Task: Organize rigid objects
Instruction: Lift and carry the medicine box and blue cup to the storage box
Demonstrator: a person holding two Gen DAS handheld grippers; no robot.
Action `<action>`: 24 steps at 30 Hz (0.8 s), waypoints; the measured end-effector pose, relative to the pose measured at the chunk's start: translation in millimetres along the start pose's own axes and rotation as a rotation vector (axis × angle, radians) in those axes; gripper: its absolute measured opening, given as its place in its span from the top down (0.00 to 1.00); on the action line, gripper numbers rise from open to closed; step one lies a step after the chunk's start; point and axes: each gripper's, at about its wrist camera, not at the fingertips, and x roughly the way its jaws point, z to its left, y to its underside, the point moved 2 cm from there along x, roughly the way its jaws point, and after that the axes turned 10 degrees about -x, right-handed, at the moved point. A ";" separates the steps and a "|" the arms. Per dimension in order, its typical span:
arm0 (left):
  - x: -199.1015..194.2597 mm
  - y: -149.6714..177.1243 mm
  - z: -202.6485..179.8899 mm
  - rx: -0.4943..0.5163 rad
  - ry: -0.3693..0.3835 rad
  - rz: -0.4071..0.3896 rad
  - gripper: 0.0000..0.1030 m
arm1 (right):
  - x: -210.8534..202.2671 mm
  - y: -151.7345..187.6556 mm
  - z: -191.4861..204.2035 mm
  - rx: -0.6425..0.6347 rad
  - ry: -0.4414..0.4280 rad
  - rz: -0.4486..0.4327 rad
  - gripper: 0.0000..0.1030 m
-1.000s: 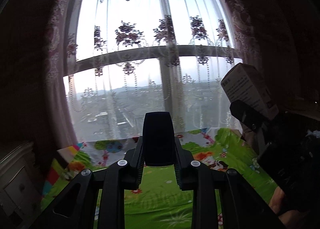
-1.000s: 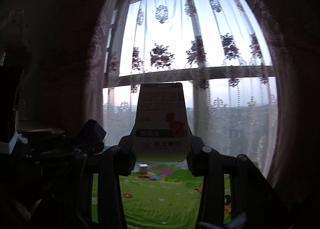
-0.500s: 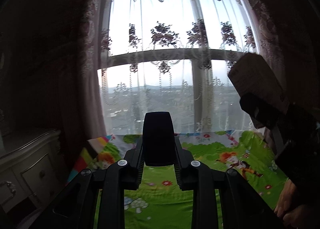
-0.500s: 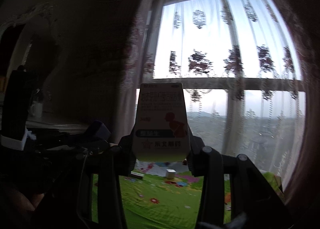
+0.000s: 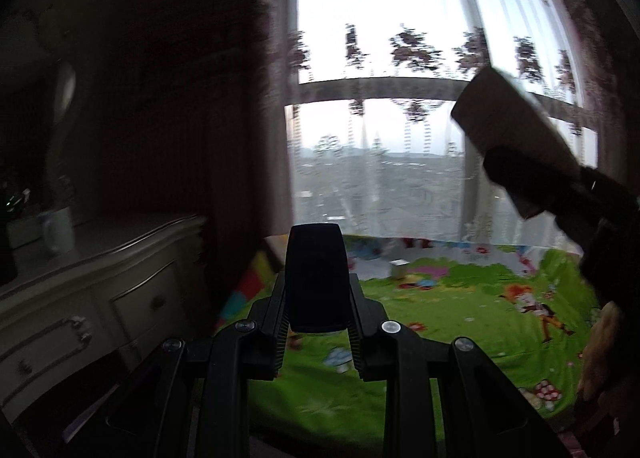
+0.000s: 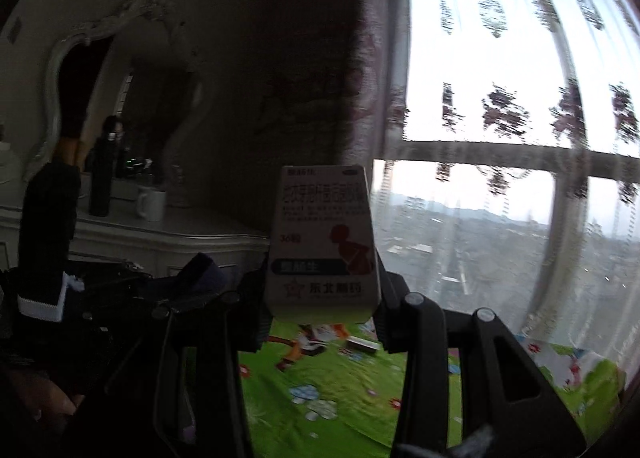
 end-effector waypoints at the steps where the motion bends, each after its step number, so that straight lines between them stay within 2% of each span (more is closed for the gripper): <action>1: -1.5 1.3 8.6 -0.011 -0.019 0.003 0.74 | 3.0 -4.0 7.2 -0.011 -0.019 -0.010 0.57; 7: -10.4 10.9 54.4 -0.060 -0.129 0.034 0.74 | 18.5 -15.6 51.4 -0.069 -0.139 -0.036 0.57; 12: -11.5 24.1 90.1 -0.131 -0.181 0.127 0.74 | 35.0 -17.4 86.4 -0.082 -0.283 0.012 0.57; 16: -8.8 36.1 115.1 -0.184 -0.222 0.208 0.74 | 54.8 -20.2 110.1 -0.112 -0.372 0.084 0.57; 24: -2.0 75.1 165.4 -0.322 -0.277 0.375 0.74 | 93.8 -0.7 154.8 -0.114 -0.546 0.305 0.57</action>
